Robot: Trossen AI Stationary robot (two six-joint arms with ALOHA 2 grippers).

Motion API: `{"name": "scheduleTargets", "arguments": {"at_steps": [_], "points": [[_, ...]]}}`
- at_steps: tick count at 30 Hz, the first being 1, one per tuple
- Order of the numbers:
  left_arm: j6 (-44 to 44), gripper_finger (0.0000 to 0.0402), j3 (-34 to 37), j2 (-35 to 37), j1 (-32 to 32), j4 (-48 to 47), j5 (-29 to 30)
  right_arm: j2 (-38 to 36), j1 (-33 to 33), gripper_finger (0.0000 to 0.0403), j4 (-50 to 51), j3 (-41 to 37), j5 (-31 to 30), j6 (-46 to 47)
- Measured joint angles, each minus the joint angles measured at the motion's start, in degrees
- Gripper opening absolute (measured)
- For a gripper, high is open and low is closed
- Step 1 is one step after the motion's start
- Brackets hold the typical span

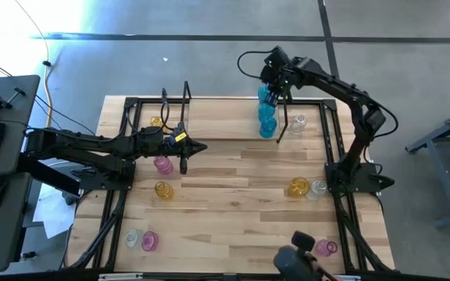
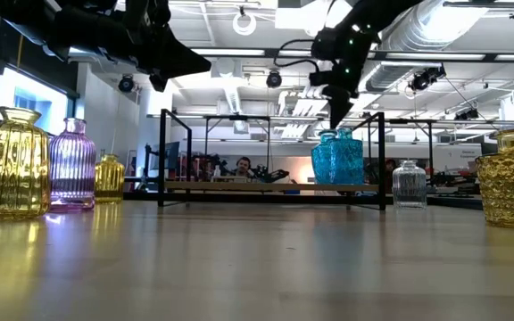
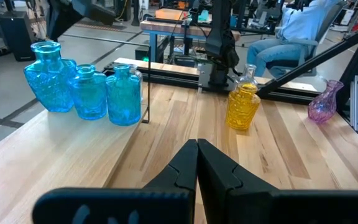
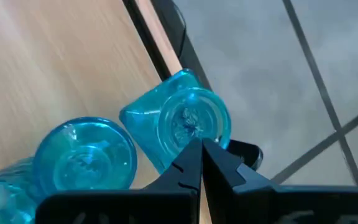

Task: Sort vases onto shelf
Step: Adjust the blue vases on the shelf

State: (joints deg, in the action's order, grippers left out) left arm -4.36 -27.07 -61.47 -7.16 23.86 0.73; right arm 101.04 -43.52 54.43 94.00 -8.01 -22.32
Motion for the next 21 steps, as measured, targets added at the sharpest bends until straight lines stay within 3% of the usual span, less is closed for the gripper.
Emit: {"name": "scheduleTargets", "arguments": {"at_steps": [14,21], "points": [[0.00,0.0000,0.00,0.00,0.01,-0.06,-0.01,1.22,-1.92,0.0000,-7.74,0.00,-0.24,-0.22],[0.00,0.0000,0.00,0.00,0.02,-0.08,0.02,1.72,-4.21,0.0000,-5.81,0.00,0.98,0.43]]}}
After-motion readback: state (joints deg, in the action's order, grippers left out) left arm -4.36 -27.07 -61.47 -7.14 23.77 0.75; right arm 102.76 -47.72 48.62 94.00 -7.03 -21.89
